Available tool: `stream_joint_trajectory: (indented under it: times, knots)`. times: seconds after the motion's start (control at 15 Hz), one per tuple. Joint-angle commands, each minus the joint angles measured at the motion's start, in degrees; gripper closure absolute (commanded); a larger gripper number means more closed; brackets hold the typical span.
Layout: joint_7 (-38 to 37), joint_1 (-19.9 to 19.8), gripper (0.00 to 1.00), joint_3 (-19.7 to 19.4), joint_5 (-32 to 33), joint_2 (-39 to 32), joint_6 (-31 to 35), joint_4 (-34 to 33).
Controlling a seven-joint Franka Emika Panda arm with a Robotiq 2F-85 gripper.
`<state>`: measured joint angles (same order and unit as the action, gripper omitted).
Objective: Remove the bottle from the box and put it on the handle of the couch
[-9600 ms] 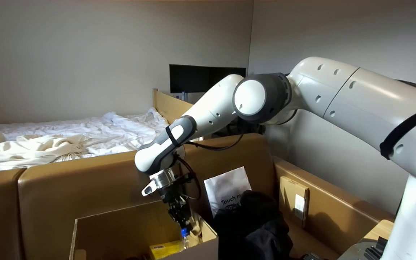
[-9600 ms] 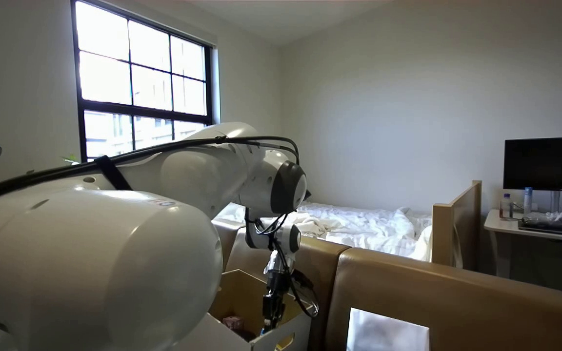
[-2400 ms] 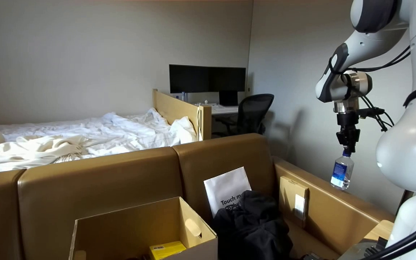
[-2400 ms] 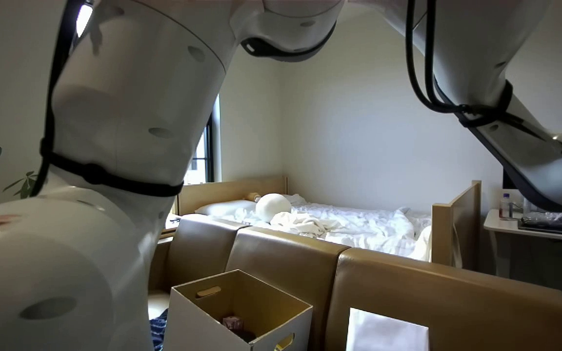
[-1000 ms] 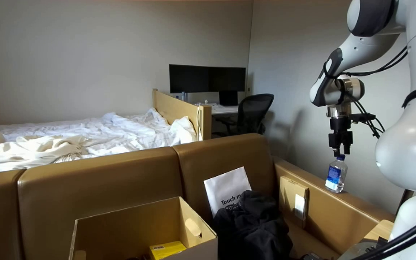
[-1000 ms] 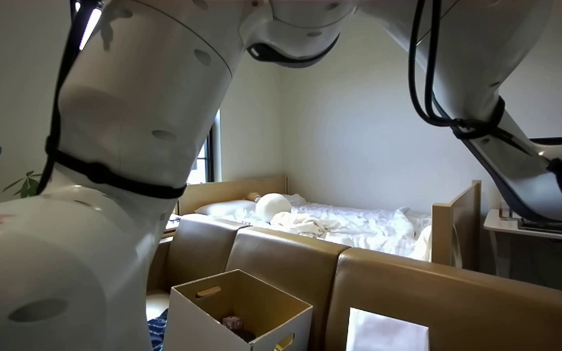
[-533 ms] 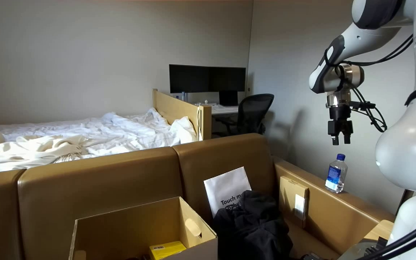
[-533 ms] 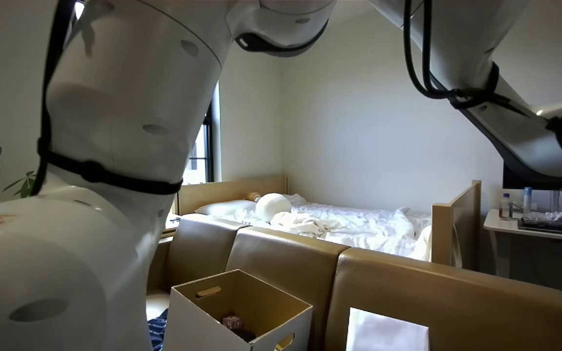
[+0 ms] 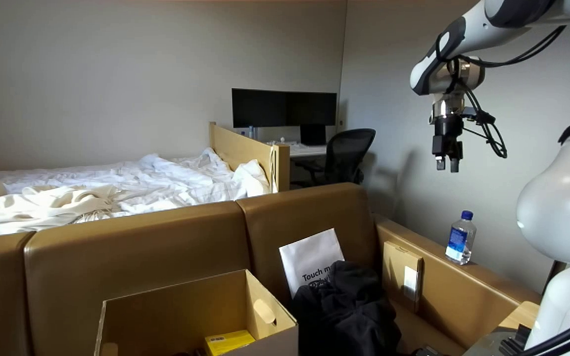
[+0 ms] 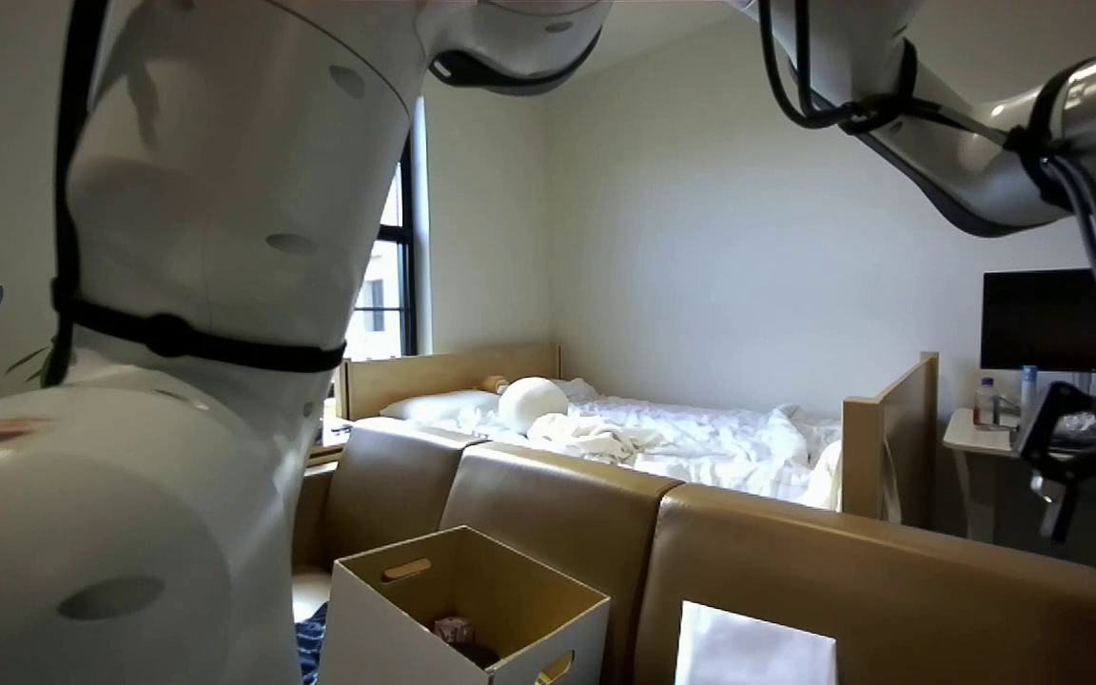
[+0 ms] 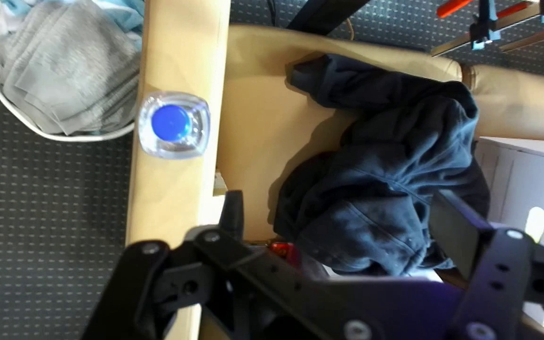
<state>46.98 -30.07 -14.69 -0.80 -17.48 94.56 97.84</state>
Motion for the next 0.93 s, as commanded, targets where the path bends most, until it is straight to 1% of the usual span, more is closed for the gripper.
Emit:
stream_joint_trajectory:
  times: [0.0, 0.27, 0.33, 0.47, 0.87]
  knots:
    - [2.7, 2.6, 0.0, 1.7, -3.7, 1.2, -5.6, -3.8]
    - [2.3, 5.3, 0.0, 3.5, -7.3, -0.9, -10.0, -8.0]
    - [0.8, 5.7, 0.0, 2.7, -5.4, 0.1, -8.1, -6.4]
    - [0.8, 6.4, 0.0, 3.2, -5.9, -0.4, -8.8, -7.2]
    - [0.8, 6.3, 0.0, 3.1, -5.9, -0.8, -8.9, -7.3]
